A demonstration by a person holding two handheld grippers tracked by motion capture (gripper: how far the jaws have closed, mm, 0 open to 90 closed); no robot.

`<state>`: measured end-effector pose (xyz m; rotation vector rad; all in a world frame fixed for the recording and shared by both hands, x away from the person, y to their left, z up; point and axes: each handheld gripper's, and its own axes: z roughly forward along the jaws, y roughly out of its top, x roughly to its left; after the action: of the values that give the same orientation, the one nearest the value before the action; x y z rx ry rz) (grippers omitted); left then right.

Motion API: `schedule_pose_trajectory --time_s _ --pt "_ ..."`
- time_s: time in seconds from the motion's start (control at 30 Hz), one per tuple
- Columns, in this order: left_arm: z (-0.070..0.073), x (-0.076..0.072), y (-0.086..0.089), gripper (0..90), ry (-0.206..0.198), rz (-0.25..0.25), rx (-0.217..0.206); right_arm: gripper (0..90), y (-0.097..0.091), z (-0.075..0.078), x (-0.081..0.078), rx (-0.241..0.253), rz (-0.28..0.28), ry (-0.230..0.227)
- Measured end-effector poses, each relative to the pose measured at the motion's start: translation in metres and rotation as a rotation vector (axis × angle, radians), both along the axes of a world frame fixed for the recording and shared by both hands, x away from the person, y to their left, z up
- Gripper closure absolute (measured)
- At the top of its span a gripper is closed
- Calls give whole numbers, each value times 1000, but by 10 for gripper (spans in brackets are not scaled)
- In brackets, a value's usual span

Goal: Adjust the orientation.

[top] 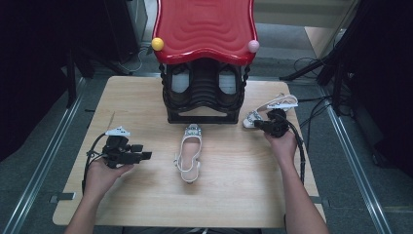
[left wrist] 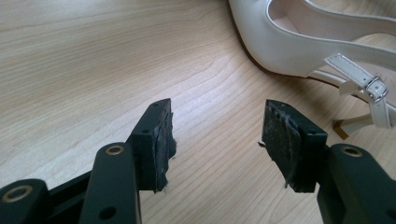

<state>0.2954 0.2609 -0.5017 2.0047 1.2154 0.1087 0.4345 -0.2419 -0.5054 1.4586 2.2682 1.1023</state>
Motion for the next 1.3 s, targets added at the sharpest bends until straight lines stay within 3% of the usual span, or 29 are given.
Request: schedule_pose_trajectory --time_s 0.43,0.8,0.97,1.3 --pt "-3 -9 4 436 8 16 12 900 15 -2 17 9 9 -15" --pt "-4 -11 4 435 8 14 18 900 17 -3 24 25 2 -26" --pt "-4 -9 4 435 11 7 16 900 9 0 21 65 -19 -1" --pt "-4 1 -6 434 14 -29 18 900 -10 5 8 48 -46 -14"
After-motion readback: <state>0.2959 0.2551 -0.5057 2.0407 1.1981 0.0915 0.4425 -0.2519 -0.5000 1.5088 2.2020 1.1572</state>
